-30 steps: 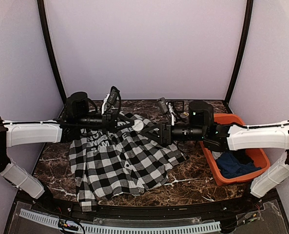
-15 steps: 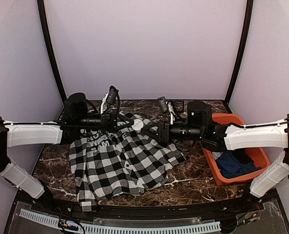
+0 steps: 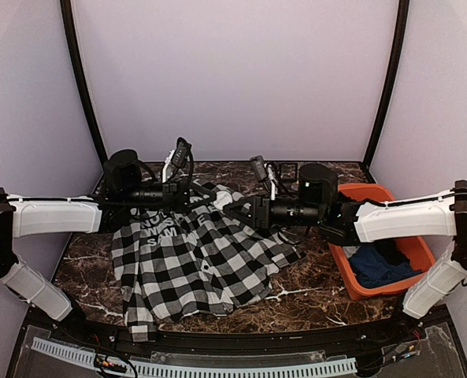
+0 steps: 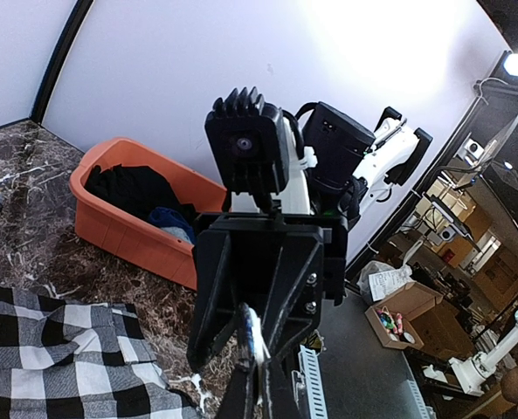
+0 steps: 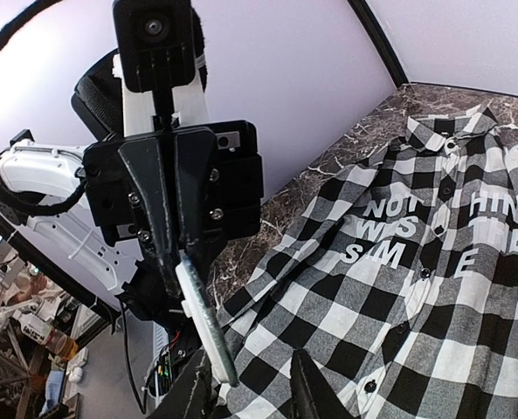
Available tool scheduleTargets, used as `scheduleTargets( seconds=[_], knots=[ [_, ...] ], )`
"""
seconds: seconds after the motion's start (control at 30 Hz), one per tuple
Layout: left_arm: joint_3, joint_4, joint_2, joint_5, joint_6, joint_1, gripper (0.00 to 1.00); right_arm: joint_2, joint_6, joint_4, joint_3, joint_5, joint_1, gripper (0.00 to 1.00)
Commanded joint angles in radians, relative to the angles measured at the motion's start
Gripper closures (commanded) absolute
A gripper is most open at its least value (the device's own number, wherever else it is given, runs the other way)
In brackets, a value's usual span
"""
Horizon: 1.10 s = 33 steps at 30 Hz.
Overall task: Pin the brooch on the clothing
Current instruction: Pass from the left arm to the right
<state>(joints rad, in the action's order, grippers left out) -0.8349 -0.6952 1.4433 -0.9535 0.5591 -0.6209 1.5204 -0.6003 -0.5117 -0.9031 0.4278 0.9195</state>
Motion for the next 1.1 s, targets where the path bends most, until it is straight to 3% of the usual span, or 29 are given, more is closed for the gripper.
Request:
scheduleTargets(
  seconds=[0.0, 0.37, 0.53, 0.63, 0.83, 1.03, 1.07],
  knots=[
    [0.013, -0.03, 0.003, -0.019, 0.005, 0.001, 1.0, 0.003, -0.01, -0.093, -0.018, 0.029, -0.008, 0.73],
    [0.011, -0.044, 0.013, -0.026, 0.018, 0.001, 0.99, 0.007, -0.018, -0.131, -0.024, 0.046, -0.015, 0.76],
    [0.011, -0.03, 0.005, -0.022, 0.006, 0.001, 0.99, 0.021, -0.024, -0.139, -0.042, 0.069, -0.014, 0.84],
    [0.009, -0.027, 0.007, -0.025, 0.005, 0.001, 0.99, 0.021, -0.012, -0.127, -0.059, 0.075, -0.015, 0.99],
    [0.009, -0.016, -0.002, -0.016, 0.002, 0.001, 0.99, 0.02, -0.011, -0.118, -0.074, 0.088, -0.014, 1.0],
    [0.008, 0.015, -0.02, 0.003, -0.018, 0.004, 0.91, -0.015, 0.012, -0.071, -0.067, 0.057, -0.014, 1.0],
    [0.008, 0.014, -0.02, 0.006, -0.017, 0.004, 0.86, -0.023, 0.015, -0.065, -0.062, 0.047, -0.014, 1.0]
  ],
)
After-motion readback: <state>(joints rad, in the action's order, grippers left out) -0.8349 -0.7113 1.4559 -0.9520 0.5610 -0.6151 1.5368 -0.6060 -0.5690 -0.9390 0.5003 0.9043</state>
